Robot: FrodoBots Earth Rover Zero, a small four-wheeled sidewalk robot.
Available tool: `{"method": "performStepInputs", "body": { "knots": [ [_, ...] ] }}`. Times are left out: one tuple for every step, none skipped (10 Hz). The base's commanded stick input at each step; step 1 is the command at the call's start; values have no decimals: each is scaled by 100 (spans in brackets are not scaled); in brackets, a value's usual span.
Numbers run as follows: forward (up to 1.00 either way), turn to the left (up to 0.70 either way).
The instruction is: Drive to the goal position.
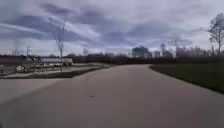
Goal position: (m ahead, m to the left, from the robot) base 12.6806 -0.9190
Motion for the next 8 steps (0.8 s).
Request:
{"method": "performStepInputs", "body": {
  "knots": [
    [100,0],
    [100,0],
    [100,0],
    [100,0],
    [100,0],
    [100,0],
    [100,-1],
    [100,-2]
  ]
}}
